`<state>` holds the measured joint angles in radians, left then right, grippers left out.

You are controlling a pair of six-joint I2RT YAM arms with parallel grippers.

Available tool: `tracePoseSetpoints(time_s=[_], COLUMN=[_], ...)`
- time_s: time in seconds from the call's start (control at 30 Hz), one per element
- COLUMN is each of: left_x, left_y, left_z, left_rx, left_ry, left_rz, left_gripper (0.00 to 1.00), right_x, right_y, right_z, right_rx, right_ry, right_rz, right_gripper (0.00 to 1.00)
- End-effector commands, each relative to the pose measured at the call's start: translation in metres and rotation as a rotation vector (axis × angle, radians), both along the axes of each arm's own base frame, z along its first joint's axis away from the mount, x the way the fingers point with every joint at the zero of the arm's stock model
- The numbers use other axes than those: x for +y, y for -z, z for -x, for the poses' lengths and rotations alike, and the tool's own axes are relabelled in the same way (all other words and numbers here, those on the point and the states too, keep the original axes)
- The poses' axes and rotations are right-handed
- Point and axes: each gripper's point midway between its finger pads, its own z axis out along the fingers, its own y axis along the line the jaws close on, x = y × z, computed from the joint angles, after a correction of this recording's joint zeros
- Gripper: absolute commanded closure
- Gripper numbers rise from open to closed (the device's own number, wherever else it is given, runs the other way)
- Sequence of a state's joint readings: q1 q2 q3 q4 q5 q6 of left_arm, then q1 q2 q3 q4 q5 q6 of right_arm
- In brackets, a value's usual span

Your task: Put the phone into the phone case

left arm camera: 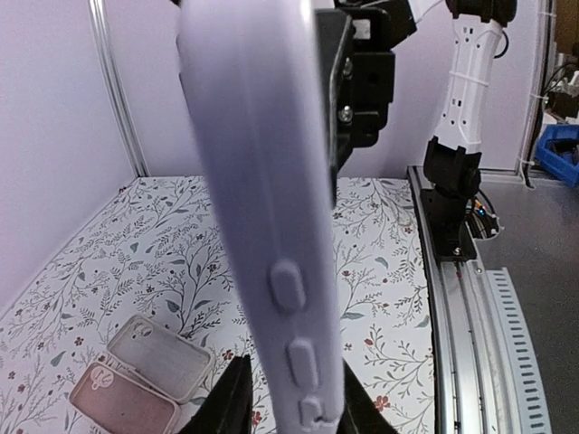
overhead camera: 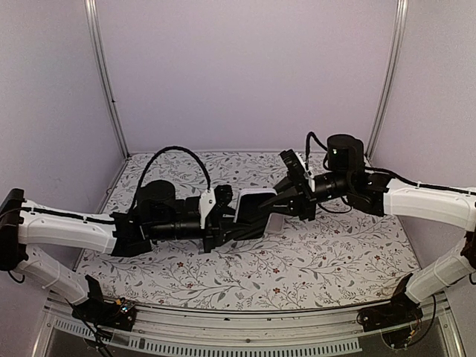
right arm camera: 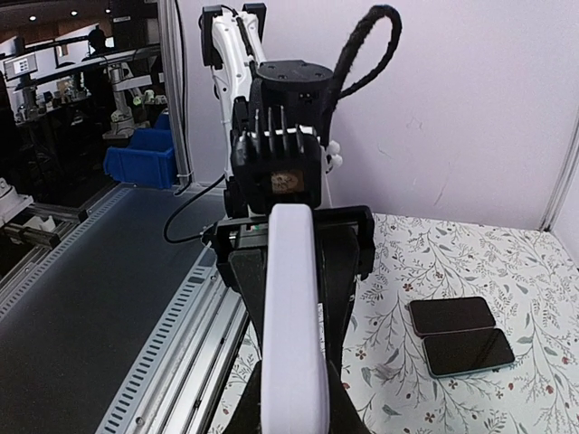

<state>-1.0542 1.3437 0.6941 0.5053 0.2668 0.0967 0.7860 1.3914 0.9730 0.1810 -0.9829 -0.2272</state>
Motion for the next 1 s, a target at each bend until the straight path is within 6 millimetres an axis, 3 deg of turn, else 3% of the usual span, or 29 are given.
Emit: tracePoseSetpoints(time_s=[0.0, 0.07, 0.13, 0.27, 0.3, 0.4, 0.43, 0.57, 0.77, 0.97], left_x=[0.005, 0.006, 0.006, 0.008, 0.009, 0.011, 0.01, 0.004, 0.009, 0.027], left_y=[0.001, 0.0, 0.0, -0.005, -0.008, -0.023, -0.029, -0.045, -0.061, -0.106], left_z=[0.002, 0.001, 0.001, 0.0, -0.003, -0.003, 0.0, 0.011, 0.017, 0.019], left_rx=[-0.021, -0.025, -0.027, -0.041, -0.041, -0.057, -0.061, -0.054, -0.059, -0.044], left_ry=[-0.017, -0.024, -0.027, -0.037, -0.054, -0.06, -0.047, 0.027, 0.046, 0.015], left_rz=[-0.003, -0.002, -0.003, 0.011, 0.026, 0.081, 0.1, 0.154, 0.205, 0.334], left_gripper=[0.71, 0.77, 0.96, 1.0, 1.0, 1.0, 1.0, 1.0, 1.0, 1.0], right_x=[-0.007, -0.006, -0.006, -0.007, -0.006, -0.002, 0.001, 0.015, 0.018, 0.015], right_y=[-0.056, -0.057, -0.058, -0.06, -0.058, -0.044, -0.034, -0.01, -0.002, 0.001], right_z=[0.012, 0.012, 0.012, 0.012, 0.009, 0.001, -0.002, -0.001, 0.014, 0.013], right_rx=[-0.103, -0.101, -0.104, -0.111, -0.113, -0.082, -0.06, -0.004, 0.003, -0.009], right_ry=[-0.03, -0.029, -0.03, -0.026, -0.013, 0.018, 0.027, 0.026, -0.042, -0.017], right_rz=[-0.12, -0.117, -0.115, -0.116, -0.113, -0.083, -0.062, -0.019, -0.04, -0.038], right_gripper=[1.0, 1.0, 1.0, 1.0, 0.91, 0.37, 0.32, 0.3, 0.32, 0.31])
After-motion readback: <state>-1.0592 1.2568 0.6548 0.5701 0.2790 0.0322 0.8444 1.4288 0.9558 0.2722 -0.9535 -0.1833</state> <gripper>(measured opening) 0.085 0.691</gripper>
